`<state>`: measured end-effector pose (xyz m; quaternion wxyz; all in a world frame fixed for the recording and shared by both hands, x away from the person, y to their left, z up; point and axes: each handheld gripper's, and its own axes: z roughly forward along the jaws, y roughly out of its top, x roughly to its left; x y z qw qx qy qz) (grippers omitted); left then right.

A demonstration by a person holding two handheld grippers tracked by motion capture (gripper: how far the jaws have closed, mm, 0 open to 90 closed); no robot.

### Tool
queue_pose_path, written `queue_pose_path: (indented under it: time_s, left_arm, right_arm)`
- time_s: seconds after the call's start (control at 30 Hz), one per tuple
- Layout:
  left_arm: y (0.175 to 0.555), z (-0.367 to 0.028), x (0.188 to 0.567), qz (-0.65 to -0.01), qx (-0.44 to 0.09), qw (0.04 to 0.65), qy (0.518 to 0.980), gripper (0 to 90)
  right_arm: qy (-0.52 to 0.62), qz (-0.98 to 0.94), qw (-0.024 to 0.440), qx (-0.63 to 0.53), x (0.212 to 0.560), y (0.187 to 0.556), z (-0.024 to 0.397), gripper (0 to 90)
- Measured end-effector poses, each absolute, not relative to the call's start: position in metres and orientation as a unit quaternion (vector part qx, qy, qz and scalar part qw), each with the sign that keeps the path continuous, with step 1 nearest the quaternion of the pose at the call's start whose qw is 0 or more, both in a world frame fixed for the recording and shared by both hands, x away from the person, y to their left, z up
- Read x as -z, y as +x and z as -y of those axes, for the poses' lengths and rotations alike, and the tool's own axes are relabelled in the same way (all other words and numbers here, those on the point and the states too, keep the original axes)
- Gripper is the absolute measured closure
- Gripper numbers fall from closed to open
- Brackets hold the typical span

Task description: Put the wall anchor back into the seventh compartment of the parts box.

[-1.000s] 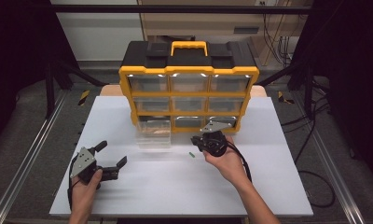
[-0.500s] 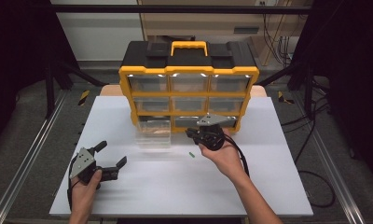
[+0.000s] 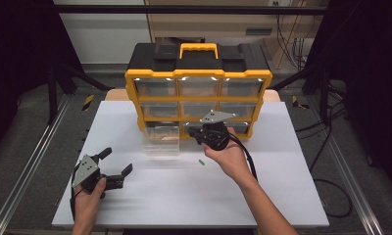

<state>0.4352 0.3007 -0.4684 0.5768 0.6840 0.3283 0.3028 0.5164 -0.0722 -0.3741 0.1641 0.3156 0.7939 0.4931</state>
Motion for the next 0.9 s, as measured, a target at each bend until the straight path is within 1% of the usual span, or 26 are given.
queue_pose_path:
  time_s: [0.2, 0.43, 0.9]
  left_arm:
    - [0.435, -0.302, 0.468, -0.329, -0.303, 0.577, 0.683, 1.0]
    - [0.435, -0.302, 0.468, -0.329, -0.304, 0.578, 0.682, 0.9]
    - [0.435, -0.304, 0.468, -0.331, -0.304, 0.580, 0.680, 1.0]
  right_arm:
    - [0.311, -0.797, 0.169, -0.489, 0.368, 0.522, 0.059, 84.6]
    - [0.306, -0.799, 0.160, -0.492, 0.365, 0.528, 0.046, 84.6]
    - [0.298, -0.804, 0.163, -0.488, 0.360, 0.537, 0.028, 84.6]
